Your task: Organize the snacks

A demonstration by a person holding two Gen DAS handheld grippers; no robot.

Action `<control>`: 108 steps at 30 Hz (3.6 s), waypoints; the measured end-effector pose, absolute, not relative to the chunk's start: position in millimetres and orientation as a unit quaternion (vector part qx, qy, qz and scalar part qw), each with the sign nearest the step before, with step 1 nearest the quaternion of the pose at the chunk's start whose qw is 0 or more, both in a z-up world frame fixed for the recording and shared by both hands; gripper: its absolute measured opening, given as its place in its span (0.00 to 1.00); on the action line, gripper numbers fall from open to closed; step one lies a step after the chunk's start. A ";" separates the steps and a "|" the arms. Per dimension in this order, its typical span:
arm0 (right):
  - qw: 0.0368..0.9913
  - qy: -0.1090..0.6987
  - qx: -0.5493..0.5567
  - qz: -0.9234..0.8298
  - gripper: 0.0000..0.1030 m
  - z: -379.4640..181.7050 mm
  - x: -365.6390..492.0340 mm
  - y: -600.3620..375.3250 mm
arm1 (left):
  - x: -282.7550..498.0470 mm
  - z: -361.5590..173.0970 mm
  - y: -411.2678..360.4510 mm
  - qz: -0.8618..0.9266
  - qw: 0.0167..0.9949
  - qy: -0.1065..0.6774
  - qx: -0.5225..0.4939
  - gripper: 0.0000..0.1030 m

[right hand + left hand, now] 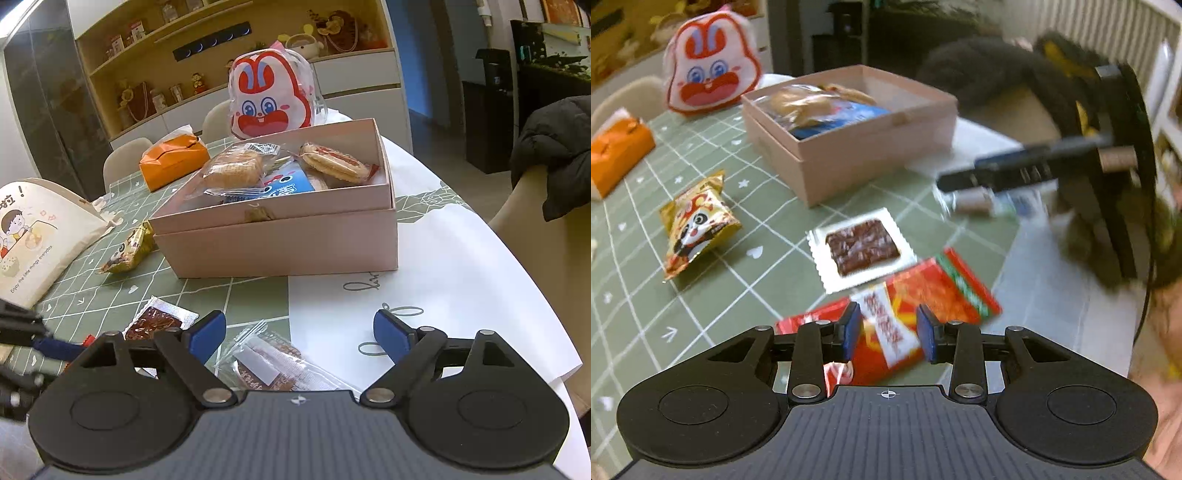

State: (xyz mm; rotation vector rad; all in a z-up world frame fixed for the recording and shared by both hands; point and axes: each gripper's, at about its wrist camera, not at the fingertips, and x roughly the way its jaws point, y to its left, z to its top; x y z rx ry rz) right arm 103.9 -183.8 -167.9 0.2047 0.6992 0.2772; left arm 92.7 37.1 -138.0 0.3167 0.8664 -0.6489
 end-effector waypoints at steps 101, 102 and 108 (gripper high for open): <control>0.908 0.377 -0.012 0.184 1.00 -167.4 116.7 -168.1 | 146.9 -156.7 -14.7 -0.363 0.800 0.430 0.210 0.90; 0.905 0.378 -0.005 0.195 1.00 -166.5 115.5 -171.2 | 148.0 -157.2 -15.0 -0.363 0.801 0.429 0.208 0.92; 0.921 0.338 0.023 0.193 0.95 -147.0 89.4 -196.5 | 144.1 -159.8 -20.2 -0.356 0.806 0.429 0.200 0.95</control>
